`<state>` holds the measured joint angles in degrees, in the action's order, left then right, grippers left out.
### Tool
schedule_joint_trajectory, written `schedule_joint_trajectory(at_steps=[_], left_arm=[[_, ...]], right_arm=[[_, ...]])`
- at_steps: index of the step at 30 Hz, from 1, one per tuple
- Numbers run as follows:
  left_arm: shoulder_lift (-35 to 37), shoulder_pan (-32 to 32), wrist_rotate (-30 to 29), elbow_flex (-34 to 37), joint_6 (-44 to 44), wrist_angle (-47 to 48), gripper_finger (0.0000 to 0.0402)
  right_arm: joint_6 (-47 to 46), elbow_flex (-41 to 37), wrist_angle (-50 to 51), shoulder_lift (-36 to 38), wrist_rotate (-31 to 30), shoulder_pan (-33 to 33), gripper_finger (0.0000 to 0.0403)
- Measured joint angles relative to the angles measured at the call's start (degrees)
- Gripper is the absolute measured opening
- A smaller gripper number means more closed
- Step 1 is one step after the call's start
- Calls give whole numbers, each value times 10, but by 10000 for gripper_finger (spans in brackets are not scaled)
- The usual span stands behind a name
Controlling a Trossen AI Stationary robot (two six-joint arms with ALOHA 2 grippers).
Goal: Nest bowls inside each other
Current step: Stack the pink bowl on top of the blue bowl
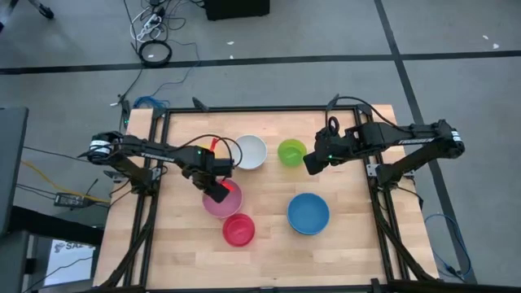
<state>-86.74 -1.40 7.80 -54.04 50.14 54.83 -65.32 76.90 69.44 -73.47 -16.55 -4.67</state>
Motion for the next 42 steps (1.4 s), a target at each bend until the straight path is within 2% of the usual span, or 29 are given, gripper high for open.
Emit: schedule_joint_trajectory(at_steps=[3, 4, 14, 16, 20, 23, 26, 29, 34, 38, 42], left_arm=[[0, -1, 8, 0, -13, -9, 22], [0, -1, 10, -1, -18, -14, 14], [16, -5, -4, -27, -21, -12, 9], [19, -11, -5, -54, -46, -14, 8], [20, -13, 23, -133, -153, -52, 8], [13, -12, 29, -194, -184, -90, 8], [-24, -20, 26, -240, -218, -103, 8], [-82, -36, 60, -275, -240, -91, 7], [-181, -48, 115, -377, -276, -96, 7], [-246, -43, 126, -482, -306, -68, 7], [-295, -40, 139, -559, -354, -55, 7]], right_arm=[[4, 0, 0, 0, -4, 0, 135], [6, 0, 0, 0, -7, 0, 135], [10, 0, 2, 0, -19, 1, 135], [10, 0, 2, 0, -19, 5, 135], [11, 0, 2, 0, -19, 13, 135], [17, 0, -2, 0, -26, 18, 135], [20, 0, -33, 7, -69, 10, 135], [13, 0, -57, 21, -104, 2, 135], [-2, 0, -53, 40, -112, 2, 134], [-11, 0, -52, 50, -109, 2, 134], [-7, 0, -51, 53, -115, 2, 134]])
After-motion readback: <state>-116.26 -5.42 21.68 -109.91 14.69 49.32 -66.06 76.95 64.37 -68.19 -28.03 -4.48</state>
